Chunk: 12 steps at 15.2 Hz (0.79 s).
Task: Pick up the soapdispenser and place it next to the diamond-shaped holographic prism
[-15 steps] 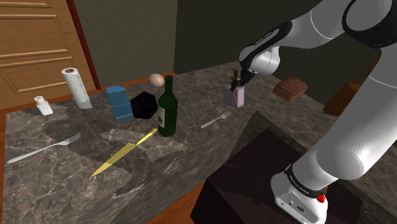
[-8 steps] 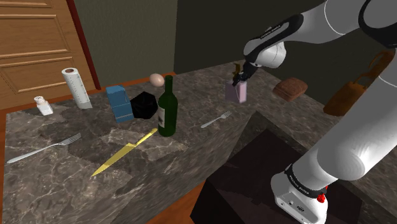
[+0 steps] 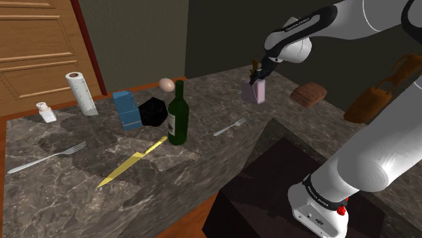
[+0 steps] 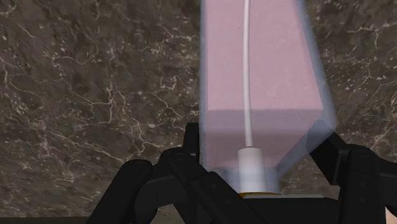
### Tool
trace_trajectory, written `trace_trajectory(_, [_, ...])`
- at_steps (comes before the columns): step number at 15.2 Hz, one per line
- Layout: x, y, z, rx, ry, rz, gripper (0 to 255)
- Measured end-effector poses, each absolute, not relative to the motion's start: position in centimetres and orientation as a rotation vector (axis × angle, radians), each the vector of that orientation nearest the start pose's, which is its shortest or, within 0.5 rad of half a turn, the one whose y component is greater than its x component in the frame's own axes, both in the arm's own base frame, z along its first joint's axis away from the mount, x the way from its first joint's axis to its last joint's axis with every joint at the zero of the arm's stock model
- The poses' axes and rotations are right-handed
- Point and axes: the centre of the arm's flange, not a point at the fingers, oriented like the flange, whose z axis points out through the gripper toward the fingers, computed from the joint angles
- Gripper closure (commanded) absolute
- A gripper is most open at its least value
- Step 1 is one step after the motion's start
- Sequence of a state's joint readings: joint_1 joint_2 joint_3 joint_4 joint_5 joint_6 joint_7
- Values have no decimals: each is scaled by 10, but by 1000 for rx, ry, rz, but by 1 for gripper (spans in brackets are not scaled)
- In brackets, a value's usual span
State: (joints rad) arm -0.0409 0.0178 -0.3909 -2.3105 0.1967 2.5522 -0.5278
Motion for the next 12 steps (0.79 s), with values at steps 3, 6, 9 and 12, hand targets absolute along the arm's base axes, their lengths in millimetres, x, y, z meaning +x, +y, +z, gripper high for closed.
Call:
trace_trajectory(3, [483, -225, 374, -3112, 85, -399, 255])
trace_trajectory(6, [483, -226, 390, -3112, 85, -399, 255])
trace_trajectory(9, [483, -225, 407, -3112, 85, -399, 255])
trace_trajectory(12, [484, -225, 422, -3112, 85, -399, 255])
